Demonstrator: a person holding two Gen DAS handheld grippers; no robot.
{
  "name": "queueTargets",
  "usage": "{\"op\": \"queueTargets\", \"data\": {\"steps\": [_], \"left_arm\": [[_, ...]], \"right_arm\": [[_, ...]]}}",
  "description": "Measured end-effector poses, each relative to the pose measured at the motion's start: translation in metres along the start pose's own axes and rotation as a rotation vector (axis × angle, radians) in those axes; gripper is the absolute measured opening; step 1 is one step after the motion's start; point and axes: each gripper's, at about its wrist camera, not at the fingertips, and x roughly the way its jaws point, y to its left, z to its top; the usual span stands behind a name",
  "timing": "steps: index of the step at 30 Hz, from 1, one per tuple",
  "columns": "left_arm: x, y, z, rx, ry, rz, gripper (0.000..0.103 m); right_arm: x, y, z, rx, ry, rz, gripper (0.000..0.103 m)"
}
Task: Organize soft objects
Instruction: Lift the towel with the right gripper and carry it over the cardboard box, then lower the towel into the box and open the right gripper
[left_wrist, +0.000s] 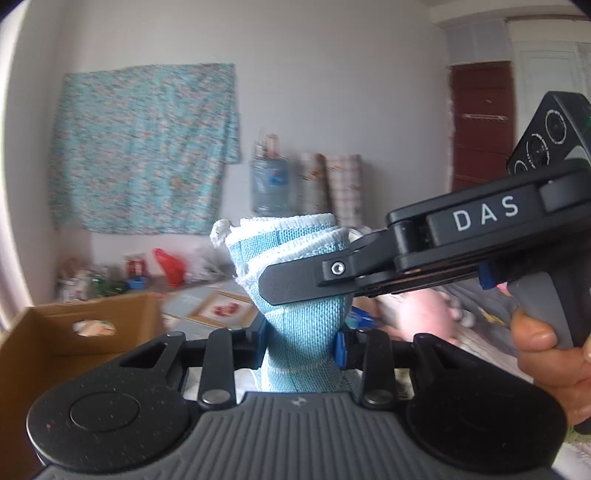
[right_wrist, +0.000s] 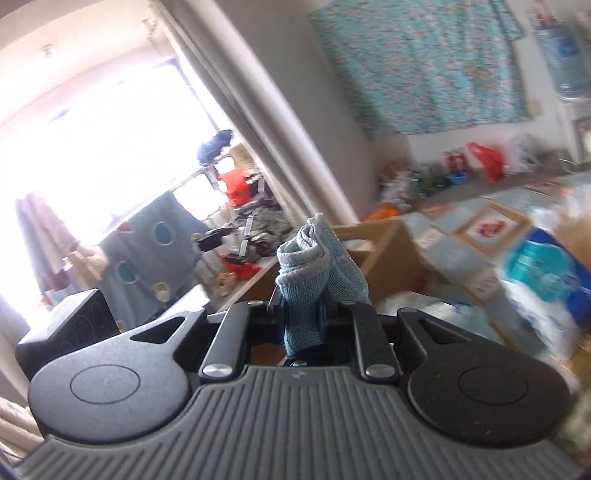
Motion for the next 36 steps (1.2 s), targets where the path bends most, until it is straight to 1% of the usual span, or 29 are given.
{"op": "queueTargets", "data": {"steps": [2, 4, 6, 8, 11, 15, 19, 20, 22, 23, 24, 25, 26, 27, 31, 36], "left_arm": [[-0.007, 0.023, 0.012, -0.006, -0.001, 0.057, 0.035], [-0.007, 0.048, 0.022, -0.017, 0.028, 0.103, 0.034], [0.005, 0.074, 0.033, -0.024, 0.076, 0.138, 0.034], [0.025, 0.102, 0.040, -0.044, 0.141, 0.167, 0.034], [0.060, 0.138, 0.046, -0.074, 0.245, 0.198, 0.033], [0.113, 0.184, 0.041, -0.144, 0.383, 0.187, 0.030], [0.154, 0.217, 0.026, -0.190, 0.492, 0.161, 0.028], [0.160, 0.220, 0.019, -0.194, 0.516, 0.155, 0.027], [0.177, 0.228, 0.011, -0.200, 0.567, 0.144, 0.026], [0.187, 0.231, 0.007, -0.202, 0.602, 0.143, 0.026], [0.197, 0.234, 0.004, -0.209, 0.635, 0.140, 0.026], [0.204, 0.236, -0.003, -0.217, 0.665, 0.134, 0.026], [0.212, 0.237, -0.007, -0.222, 0.691, 0.130, 0.026], [0.219, 0.239, -0.011, -0.232, 0.709, 0.128, 0.025], [0.240, 0.248, -0.018, -0.280, 0.751, 0.133, 0.024], [0.254, 0.268, -0.025, -0.405, 0.762, 0.116, 0.024]], "right_arm": [[0.028, 0.012, 0.015, 0.010, 0.020, 0.055, 0.014], [0.062, 0.016, 0.028, 0.040, 0.050, 0.094, 0.014], [0.100, 0.016, 0.042, 0.076, 0.089, 0.108, 0.014], [0.136, 0.008, 0.052, 0.123, 0.130, 0.109, 0.014], [0.190, -0.011, 0.062, 0.188, 0.194, 0.087, 0.014], [0.253, -0.049, 0.063, 0.259, 0.274, 0.021, 0.014], [0.288, -0.082, 0.060, 0.283, 0.325, -0.049, 0.015], [0.295, -0.094, 0.059, 0.282, 0.339, -0.066, 0.017], [0.303, -0.107, 0.060, 0.274, 0.368, -0.115, 0.021], [0.302, -0.108, 0.062, 0.256, 0.365, -0.143, 0.028], [0.295, -0.110, 0.065, 0.232, 0.342, -0.162, 0.030], [0.288, -0.109, 0.068, 0.211, 0.314, -0.169, 0.037], [0.278, -0.110, 0.073, 0.195, 0.281, -0.169, 0.046], [0.269, -0.112, 0.077, 0.186, 0.249, -0.174, 0.049], [0.229, -0.129, 0.096, 0.184, 0.156, -0.178, 0.052], [0.183, -0.152, 0.099, 0.214, 0.089, -0.192, 0.054]]}}
